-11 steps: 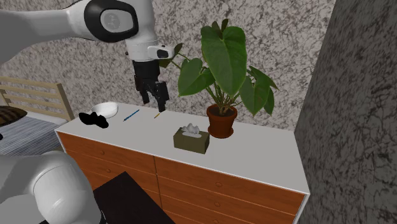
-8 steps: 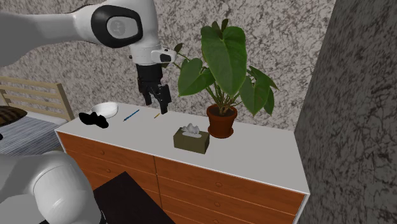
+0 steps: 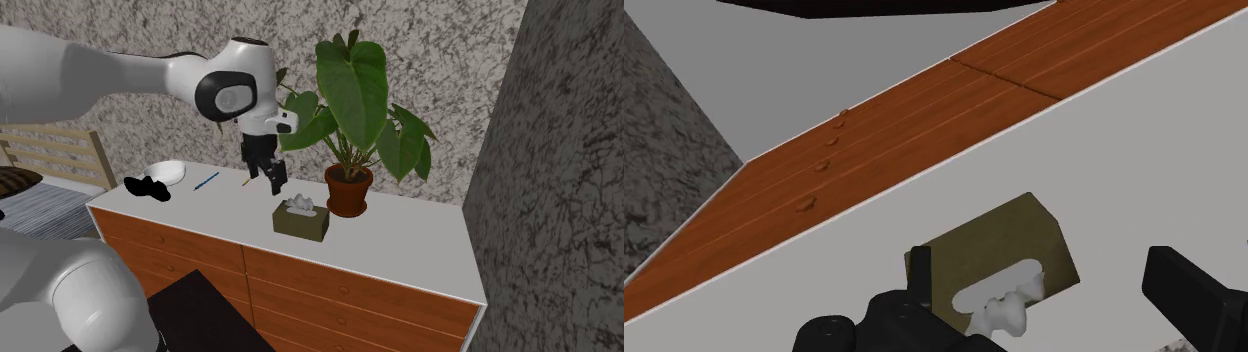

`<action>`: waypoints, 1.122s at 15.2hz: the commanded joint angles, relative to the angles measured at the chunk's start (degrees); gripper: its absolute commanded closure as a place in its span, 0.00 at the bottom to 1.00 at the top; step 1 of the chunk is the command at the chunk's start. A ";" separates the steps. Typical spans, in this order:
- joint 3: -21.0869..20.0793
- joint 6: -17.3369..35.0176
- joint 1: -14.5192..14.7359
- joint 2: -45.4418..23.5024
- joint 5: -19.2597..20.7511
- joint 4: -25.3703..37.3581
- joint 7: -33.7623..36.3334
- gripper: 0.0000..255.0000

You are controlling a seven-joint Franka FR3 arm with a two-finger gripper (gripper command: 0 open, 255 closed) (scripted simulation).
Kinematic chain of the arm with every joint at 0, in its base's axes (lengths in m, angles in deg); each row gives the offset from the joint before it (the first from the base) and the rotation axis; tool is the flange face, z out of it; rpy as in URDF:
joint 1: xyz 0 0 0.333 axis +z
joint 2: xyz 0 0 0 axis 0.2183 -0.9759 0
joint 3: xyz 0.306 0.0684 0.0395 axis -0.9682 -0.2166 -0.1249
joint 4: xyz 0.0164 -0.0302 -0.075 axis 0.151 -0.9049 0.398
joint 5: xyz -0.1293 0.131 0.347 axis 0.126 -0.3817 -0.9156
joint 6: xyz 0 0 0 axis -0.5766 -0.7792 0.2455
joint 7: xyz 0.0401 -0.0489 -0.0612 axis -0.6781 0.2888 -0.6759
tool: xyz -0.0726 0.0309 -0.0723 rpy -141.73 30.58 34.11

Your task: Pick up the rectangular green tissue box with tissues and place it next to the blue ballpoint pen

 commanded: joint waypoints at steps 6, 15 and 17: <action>1.69 15.24 2.99 -10.57 -7.35 -2.23 -1.49 0.00; 4.06 30.47 8.69 -28.72 -23.22 2.55 -9.34 0.00; 3.94 31.28 8.89 -29.57 -23.96 2.57 -9.80 0.00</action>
